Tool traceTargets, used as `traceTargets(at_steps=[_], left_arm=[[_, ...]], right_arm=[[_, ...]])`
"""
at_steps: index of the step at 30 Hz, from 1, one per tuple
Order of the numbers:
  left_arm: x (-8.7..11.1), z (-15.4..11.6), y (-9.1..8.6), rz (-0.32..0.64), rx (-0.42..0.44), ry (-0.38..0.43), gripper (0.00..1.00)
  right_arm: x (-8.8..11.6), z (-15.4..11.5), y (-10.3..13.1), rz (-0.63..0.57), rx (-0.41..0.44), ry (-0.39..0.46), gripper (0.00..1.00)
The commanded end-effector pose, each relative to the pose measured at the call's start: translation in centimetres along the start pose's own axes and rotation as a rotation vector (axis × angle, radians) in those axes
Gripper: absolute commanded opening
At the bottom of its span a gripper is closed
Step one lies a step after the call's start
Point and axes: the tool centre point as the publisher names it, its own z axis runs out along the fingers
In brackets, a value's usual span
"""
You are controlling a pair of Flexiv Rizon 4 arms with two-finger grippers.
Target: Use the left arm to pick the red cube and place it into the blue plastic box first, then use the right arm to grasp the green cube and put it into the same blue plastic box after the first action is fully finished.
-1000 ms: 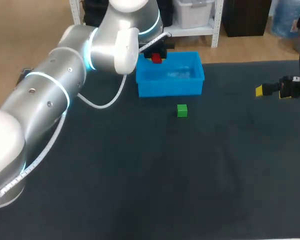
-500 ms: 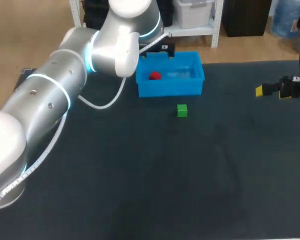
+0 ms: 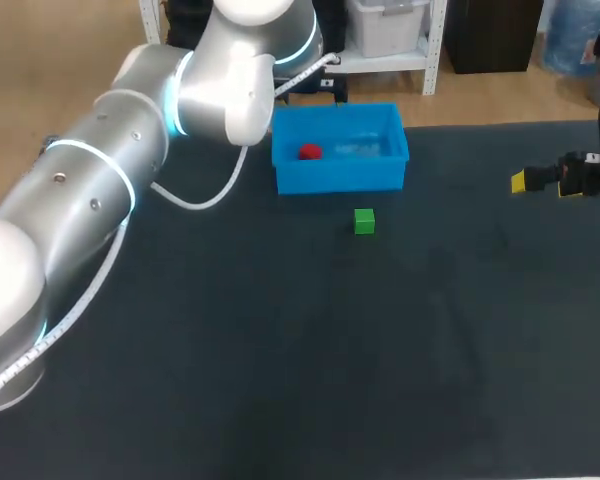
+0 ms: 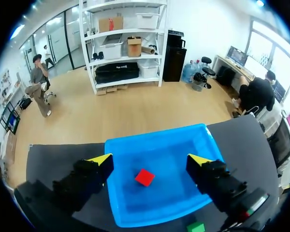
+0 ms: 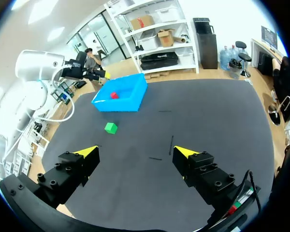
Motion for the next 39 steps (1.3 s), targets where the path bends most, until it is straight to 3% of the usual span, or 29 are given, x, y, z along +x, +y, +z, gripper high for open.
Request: traceTargets(at_steps=[1, 11, 24, 39], left_arm=[[-0.9, -0.6, 0.0, 0.014, 0.014, 0.357, 1.0], [-0.2, -4.1, 0.5, 0.086, 0.031, 0.295, 1.0], [2.5, -8.1, 2.1, 0.163, 0.147, 0.198, 1.0], [5.3, -11.2, 4.3, 0.174, 0.27, 0.105, 1.0]], right_arm=[[0.0, 0.0, 0.0, -0.001, 0.002, 0.0, 1.0], [0.0, 0.0, 0.0, -0.001, 0.002, 0.0, 1.0], [0.0, 0.0, 0.0, -0.001, 0.002, 0.0, 1.0], [0.0, 0.0, 0.0, -0.001, 0.002, 0.0, 1.0]])
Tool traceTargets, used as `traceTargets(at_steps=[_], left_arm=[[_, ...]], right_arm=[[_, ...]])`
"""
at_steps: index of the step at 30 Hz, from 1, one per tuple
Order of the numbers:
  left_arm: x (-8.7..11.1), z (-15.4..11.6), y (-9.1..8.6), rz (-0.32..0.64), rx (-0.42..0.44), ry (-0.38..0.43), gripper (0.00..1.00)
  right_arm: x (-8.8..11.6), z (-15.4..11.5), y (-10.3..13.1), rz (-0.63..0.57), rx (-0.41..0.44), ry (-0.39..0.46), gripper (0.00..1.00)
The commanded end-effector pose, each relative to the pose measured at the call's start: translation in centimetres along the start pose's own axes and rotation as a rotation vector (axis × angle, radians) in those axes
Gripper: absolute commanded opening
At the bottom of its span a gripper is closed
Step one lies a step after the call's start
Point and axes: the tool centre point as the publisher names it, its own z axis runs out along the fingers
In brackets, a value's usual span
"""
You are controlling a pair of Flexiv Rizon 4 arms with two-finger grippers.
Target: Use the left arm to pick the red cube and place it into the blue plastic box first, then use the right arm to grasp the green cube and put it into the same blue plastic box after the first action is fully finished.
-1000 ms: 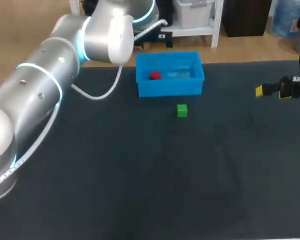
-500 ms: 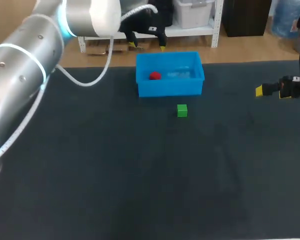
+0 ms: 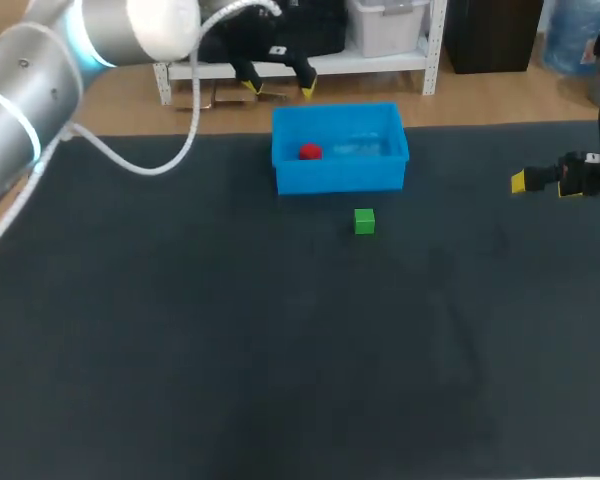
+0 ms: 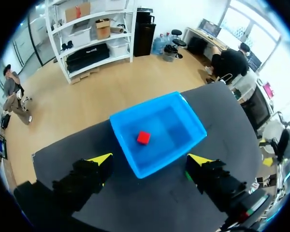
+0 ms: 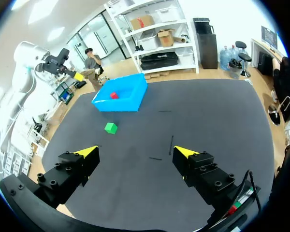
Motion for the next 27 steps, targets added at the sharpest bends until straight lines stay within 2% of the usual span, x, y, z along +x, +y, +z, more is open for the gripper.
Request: traceTargets(at_steps=[1, 15, 27], left_arm=[[3.6, -1.2, 0.2, 0.012, 0.018, -0.159, 1.0], [7.6, -2.8, -0.8, 0.084, 0.085, -0.199, 1.0], [10.4, -4.4, -1.6, 0.108, 0.134, -0.231, 1.0]], right_arm=[[0.0, 0.0, 0.0, -0.001, 0.002, 0.0, 1.0], [0.0, 0.0, 0.0, -0.001, 0.002, 0.0, 1.0], [0.0, 0.0, 0.0, -0.001, 0.002, 0.0, 1.0]])
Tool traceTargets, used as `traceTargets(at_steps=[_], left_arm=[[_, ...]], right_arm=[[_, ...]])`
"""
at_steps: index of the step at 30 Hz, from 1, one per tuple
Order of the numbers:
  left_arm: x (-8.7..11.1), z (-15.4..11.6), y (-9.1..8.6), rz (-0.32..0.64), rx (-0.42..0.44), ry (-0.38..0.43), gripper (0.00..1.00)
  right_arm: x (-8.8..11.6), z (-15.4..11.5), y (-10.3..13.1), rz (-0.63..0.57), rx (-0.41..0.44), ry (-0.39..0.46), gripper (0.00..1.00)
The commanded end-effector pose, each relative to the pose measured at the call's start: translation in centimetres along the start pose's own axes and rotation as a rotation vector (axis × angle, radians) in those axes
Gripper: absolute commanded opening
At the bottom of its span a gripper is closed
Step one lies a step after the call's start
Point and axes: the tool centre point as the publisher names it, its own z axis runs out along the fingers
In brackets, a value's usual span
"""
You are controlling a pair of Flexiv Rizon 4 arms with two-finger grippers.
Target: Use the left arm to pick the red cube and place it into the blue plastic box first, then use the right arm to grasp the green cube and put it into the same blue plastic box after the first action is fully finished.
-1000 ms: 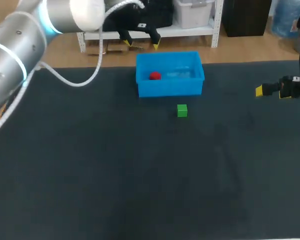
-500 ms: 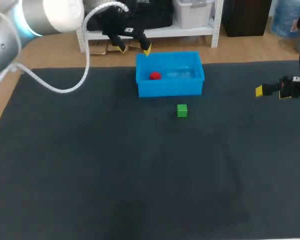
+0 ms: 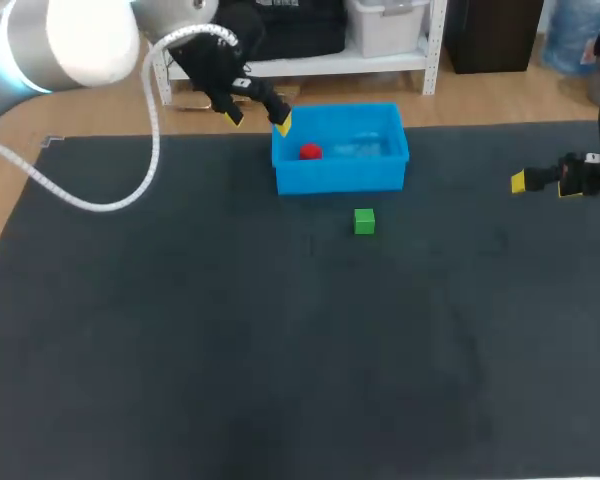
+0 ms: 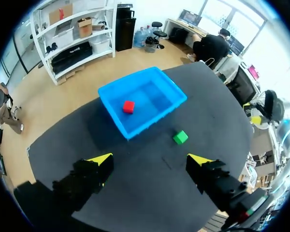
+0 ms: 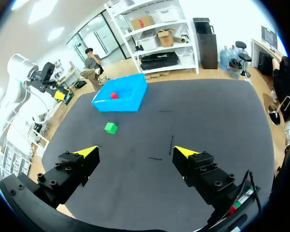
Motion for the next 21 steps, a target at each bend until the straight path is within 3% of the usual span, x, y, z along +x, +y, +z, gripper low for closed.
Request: traceTargets(at_steps=[1, 21], left_arm=[[1.9, -0.8, -0.2, 0.005, 0.013, -0.29, 1.0], [5.2, -1.9, -0.5, 0.019, 0.067, -0.317, 1.0]], right_arm=[[0.0, 0.0, 0.0, -0.001, 0.002, 0.0, 1.0], [0.0, 0.0, 0.0, -0.001, 0.002, 0.0, 1.0]])
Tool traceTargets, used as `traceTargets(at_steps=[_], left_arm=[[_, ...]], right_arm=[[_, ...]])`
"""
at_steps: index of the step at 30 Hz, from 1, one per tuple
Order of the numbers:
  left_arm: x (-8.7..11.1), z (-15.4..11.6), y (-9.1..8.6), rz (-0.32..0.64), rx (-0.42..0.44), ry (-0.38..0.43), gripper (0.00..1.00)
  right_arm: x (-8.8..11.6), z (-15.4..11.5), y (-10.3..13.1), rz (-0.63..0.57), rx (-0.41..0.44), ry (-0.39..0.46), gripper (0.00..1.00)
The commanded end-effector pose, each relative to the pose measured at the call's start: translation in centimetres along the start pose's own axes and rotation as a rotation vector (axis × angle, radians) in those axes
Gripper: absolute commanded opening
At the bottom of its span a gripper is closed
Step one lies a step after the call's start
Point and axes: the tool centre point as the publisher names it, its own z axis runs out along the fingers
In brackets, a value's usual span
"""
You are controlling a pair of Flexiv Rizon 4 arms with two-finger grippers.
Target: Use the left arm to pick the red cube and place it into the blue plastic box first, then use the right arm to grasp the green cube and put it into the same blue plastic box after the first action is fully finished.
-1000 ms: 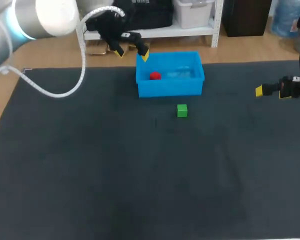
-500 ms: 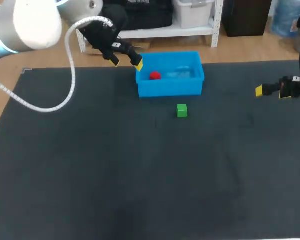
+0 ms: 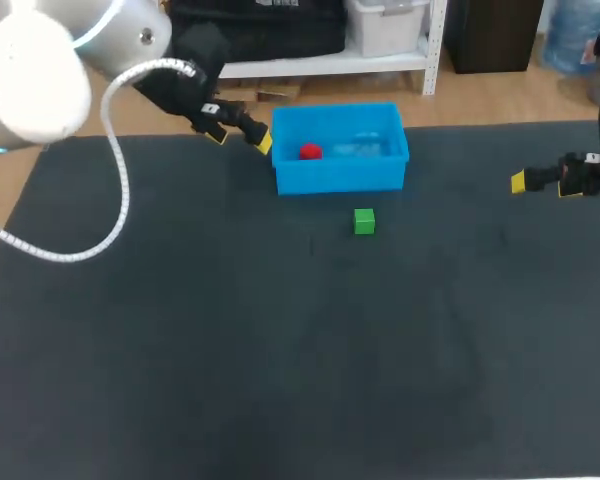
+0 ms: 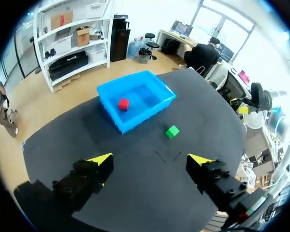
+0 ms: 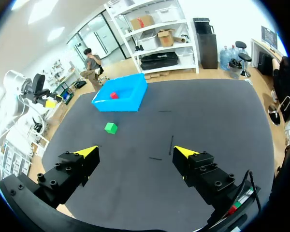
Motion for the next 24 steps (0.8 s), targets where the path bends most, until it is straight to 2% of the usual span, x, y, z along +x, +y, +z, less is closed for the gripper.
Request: traceTargets(at_steps=[1, 12, 24], left_arm=[[1.2, -0.4, 0.1, 0.005, 0.009, -0.184, 1.0], [3.7, -0.3, 0.5, 0.009, 0.015, -0.148, 1.0], [4.2, -0.1, -0.1, 0.021, 0.036, -0.139, 1.0]], right_arm=[[0.0, 0.0, 0.0, -0.001, 0.002, 0.0, 1.0], [0.0, 0.0, 0.0, -0.001, 0.002, 0.0, 1.0], [0.0, 0.0, 0.0, -0.001, 0.002, 0.0, 1.0]])
